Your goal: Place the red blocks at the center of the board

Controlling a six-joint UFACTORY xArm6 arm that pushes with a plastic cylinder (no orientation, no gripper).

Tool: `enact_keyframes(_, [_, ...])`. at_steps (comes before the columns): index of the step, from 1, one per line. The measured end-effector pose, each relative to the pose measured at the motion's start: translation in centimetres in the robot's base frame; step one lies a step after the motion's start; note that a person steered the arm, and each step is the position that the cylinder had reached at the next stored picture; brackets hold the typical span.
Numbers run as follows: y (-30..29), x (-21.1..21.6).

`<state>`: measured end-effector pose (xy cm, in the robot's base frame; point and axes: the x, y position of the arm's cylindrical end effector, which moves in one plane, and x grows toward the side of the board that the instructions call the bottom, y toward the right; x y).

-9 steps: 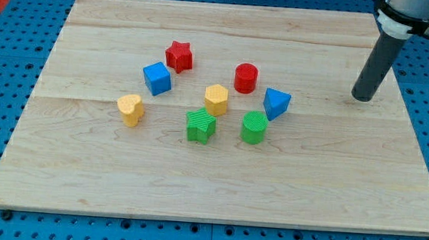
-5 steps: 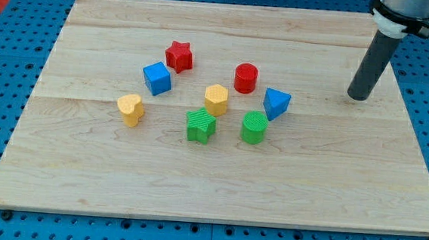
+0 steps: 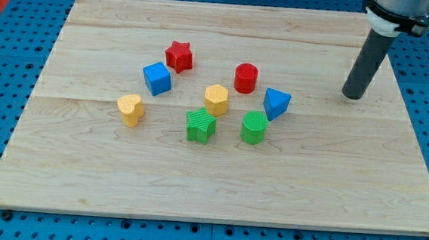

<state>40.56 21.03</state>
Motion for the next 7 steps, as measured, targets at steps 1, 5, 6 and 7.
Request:
enact_keyframes(1, [0.0,0.0])
enact_keyframes(5, [0.3,6.6])
enact_keyframes(6, [0.1,9.4])
enact_keyframes(7, [0.0,9.6])
